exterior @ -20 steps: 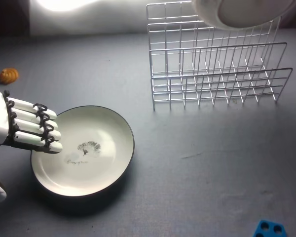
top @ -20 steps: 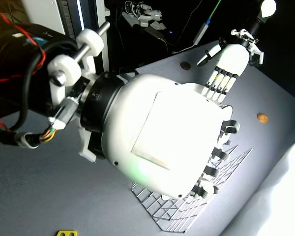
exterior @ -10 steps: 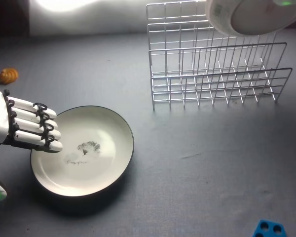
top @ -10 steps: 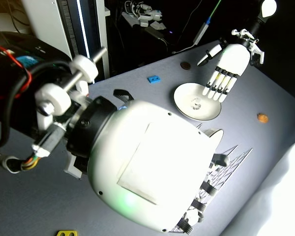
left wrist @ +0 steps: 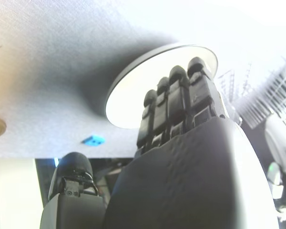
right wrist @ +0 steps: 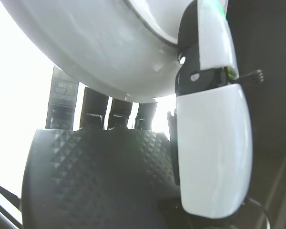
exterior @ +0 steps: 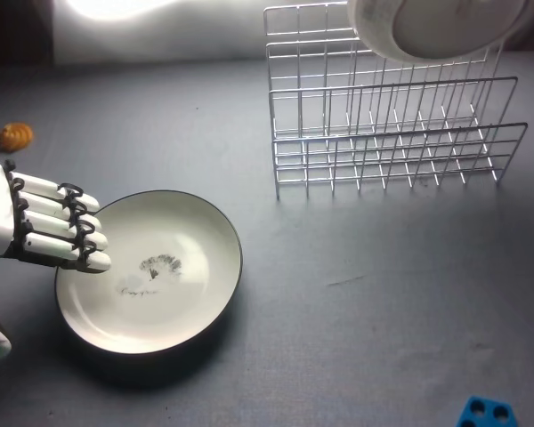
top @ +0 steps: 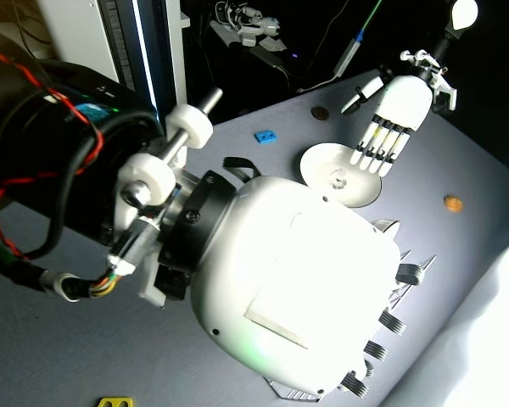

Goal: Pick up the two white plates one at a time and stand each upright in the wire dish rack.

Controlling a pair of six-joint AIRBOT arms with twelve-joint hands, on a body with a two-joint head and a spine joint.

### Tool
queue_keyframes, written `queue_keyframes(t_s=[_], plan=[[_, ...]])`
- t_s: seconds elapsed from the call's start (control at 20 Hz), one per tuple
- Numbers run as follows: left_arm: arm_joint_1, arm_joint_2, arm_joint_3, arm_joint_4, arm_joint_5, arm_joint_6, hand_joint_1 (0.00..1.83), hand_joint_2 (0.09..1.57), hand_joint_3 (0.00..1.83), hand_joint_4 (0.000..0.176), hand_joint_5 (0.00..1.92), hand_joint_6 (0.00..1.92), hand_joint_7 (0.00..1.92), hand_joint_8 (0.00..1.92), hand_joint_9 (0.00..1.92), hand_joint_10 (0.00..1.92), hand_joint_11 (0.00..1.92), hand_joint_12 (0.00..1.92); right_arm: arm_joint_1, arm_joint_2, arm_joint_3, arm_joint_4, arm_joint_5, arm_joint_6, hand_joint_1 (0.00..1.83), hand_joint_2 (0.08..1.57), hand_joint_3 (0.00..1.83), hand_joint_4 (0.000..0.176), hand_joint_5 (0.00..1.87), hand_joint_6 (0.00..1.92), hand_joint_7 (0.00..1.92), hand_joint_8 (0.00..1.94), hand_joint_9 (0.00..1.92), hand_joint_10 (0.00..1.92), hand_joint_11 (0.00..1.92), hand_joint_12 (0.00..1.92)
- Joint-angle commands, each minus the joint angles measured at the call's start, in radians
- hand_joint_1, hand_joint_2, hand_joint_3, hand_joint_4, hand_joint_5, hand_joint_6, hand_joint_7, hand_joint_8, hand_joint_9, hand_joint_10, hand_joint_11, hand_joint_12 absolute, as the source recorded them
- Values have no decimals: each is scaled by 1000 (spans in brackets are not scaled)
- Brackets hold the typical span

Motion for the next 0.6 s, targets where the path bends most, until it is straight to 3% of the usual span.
queue_keyframes(t_s=[0.0,0.2,0.35,0.55], plan=[[-9,0,7,-55,-26,-2,0,1126,0,0,47,0,61,0,53,0,4,22,21,4,11,17,114,32,1237,1072,0,18,1082,886,1094,733,1210,3,828,868],[-10,0,7,-55,-26,-2,0,1126,0,0,56,3,71,4,65,5,17,33,5,-11,34,17,114,106,1240,1066,0,19,1091,870,1117,696,1222,6,831,890],[-11,-1,7,-55,-26,-2,0,1124,0,0,83,11,98,11,86,11,32,47,-16,-19,45,17,128,124,1241,1066,0,14,1094,871,1112,698,1222,4,840,869],[-11,-1,7,-50,-26,-2,0,1128,0,0,66,6,85,4,79,5,28,58,-46,-33,66,17,135,149,1239,1066,1,21,1090,867,1110,708,1207,0,809,866]])
